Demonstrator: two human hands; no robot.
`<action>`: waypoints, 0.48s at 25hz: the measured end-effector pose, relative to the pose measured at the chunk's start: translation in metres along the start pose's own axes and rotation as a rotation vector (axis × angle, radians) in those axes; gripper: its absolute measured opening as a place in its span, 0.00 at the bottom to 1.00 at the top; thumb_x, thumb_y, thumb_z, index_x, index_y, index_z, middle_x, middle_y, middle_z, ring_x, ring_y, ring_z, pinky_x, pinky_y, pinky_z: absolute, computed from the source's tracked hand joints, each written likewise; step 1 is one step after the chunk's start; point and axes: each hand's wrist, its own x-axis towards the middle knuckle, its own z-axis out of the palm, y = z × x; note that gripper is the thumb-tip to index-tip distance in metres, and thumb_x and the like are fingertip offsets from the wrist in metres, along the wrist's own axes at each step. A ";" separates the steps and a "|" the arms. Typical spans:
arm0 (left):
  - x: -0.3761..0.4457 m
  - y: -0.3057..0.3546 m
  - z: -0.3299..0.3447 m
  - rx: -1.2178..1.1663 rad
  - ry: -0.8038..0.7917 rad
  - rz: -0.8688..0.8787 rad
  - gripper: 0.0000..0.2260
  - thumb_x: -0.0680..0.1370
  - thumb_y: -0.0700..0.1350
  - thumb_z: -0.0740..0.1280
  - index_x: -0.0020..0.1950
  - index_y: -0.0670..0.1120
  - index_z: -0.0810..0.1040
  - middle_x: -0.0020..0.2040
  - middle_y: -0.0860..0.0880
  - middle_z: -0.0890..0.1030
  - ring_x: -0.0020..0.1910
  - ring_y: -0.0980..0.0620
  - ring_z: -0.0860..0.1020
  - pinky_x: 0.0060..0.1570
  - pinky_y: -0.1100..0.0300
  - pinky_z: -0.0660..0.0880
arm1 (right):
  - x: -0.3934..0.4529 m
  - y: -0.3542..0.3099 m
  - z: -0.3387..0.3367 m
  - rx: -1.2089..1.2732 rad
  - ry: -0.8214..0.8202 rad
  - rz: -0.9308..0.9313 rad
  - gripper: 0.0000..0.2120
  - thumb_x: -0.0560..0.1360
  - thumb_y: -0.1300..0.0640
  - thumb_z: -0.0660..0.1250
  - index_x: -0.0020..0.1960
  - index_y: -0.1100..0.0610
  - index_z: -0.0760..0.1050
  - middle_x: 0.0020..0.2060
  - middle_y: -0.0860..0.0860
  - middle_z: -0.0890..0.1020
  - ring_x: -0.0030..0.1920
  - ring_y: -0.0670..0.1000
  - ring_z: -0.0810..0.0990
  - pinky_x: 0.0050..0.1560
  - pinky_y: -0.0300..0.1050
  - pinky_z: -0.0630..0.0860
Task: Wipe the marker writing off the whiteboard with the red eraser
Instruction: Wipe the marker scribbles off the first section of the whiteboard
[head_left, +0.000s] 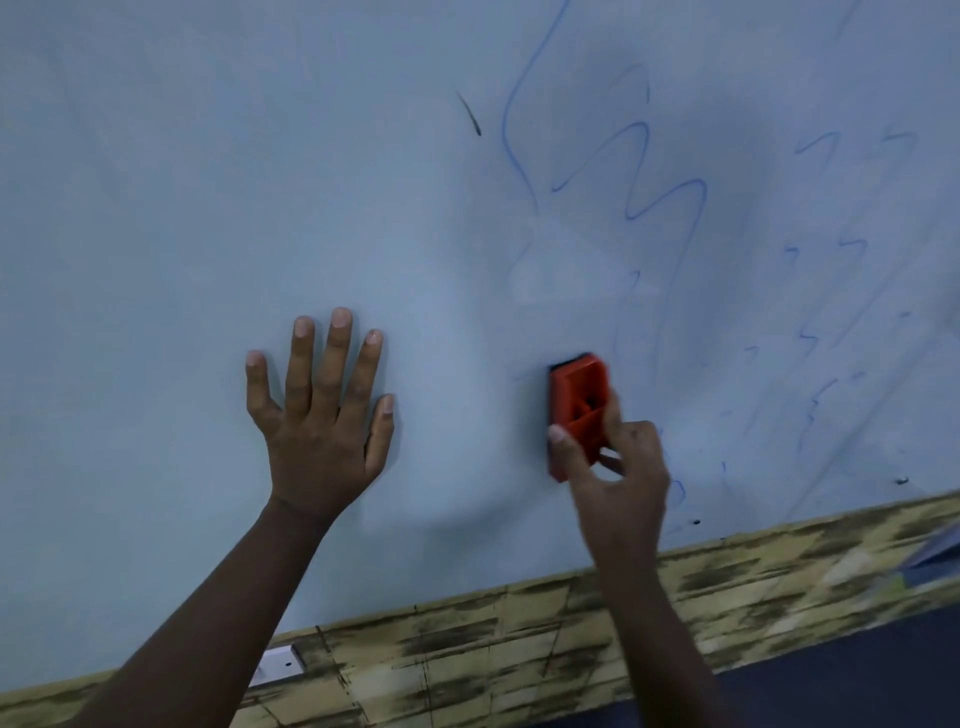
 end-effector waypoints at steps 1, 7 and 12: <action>0.000 0.000 0.001 0.004 0.002 0.003 0.30 0.85 0.51 0.59 0.86 0.44 0.58 0.87 0.44 0.52 0.86 0.41 0.50 0.81 0.35 0.45 | 0.013 0.001 -0.009 0.070 0.045 0.052 0.30 0.73 0.42 0.75 0.72 0.53 0.77 0.48 0.53 0.77 0.49 0.51 0.81 0.48 0.41 0.81; -0.001 0.003 0.002 0.010 0.011 0.001 0.31 0.85 0.51 0.59 0.87 0.44 0.57 0.87 0.44 0.52 0.86 0.41 0.50 0.81 0.34 0.46 | 0.031 -0.023 -0.017 0.041 0.077 0.106 0.29 0.76 0.43 0.74 0.74 0.52 0.75 0.48 0.52 0.76 0.49 0.46 0.80 0.52 0.47 0.82; -0.001 0.004 0.002 0.009 0.009 -0.002 0.31 0.85 0.51 0.58 0.87 0.44 0.56 0.87 0.43 0.52 0.86 0.41 0.50 0.81 0.34 0.45 | -0.017 -0.060 0.034 -0.258 -0.118 -0.210 0.33 0.76 0.36 0.66 0.77 0.48 0.69 0.48 0.48 0.71 0.48 0.50 0.75 0.44 0.48 0.79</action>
